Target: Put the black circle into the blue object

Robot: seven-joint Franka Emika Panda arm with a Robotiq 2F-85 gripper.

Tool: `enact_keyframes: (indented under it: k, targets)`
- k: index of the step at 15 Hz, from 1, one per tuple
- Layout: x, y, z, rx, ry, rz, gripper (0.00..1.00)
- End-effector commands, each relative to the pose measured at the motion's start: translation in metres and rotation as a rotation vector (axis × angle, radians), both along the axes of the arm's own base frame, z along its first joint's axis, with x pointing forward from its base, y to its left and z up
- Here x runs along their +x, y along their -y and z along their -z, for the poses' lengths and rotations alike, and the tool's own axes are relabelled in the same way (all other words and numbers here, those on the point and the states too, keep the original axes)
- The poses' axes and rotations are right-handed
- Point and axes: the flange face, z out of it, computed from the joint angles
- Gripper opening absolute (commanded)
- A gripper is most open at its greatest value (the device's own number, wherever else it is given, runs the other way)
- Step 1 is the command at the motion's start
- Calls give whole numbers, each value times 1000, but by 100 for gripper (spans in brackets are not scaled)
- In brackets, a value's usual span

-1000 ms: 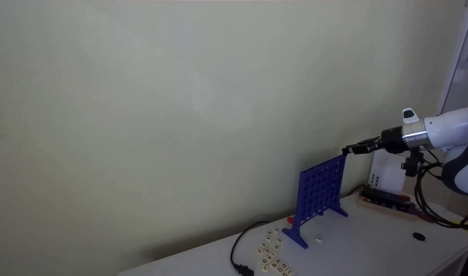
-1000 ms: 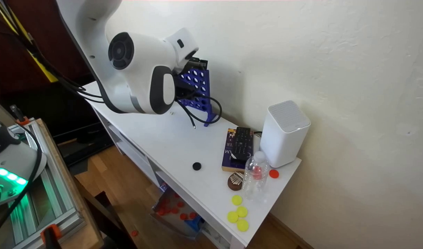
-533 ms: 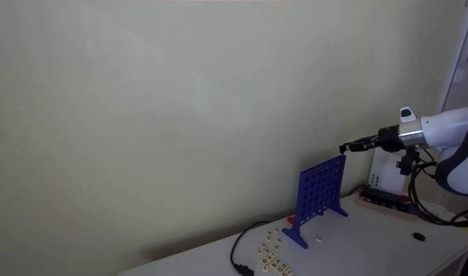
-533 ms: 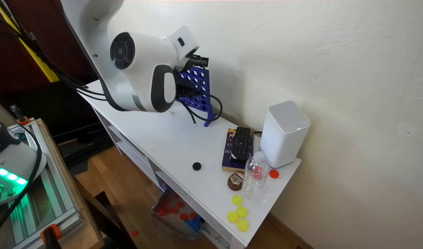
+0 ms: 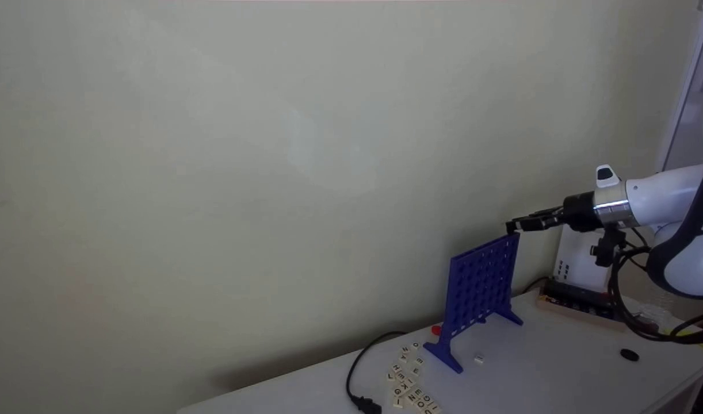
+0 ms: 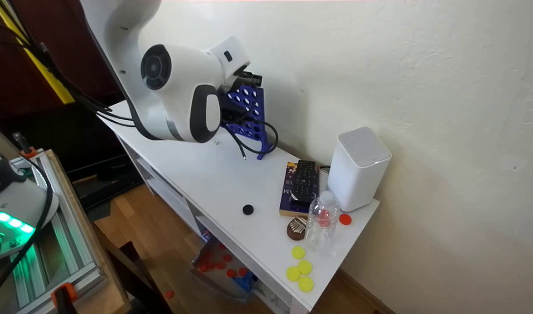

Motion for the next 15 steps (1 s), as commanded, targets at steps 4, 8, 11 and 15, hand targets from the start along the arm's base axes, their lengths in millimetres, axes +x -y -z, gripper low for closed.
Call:
enact_keyframes:
  k: [4, 8, 11, 15]
  targets:
    - [7, -2, 4, -3, 30, 1, 10]
    - [7, 1, 5, -6, 25, -3, 10]
    - [8, 2, 5, -8, 20, -5, 10]
    - [6, 4, 5, -10, 15, -4, 10]
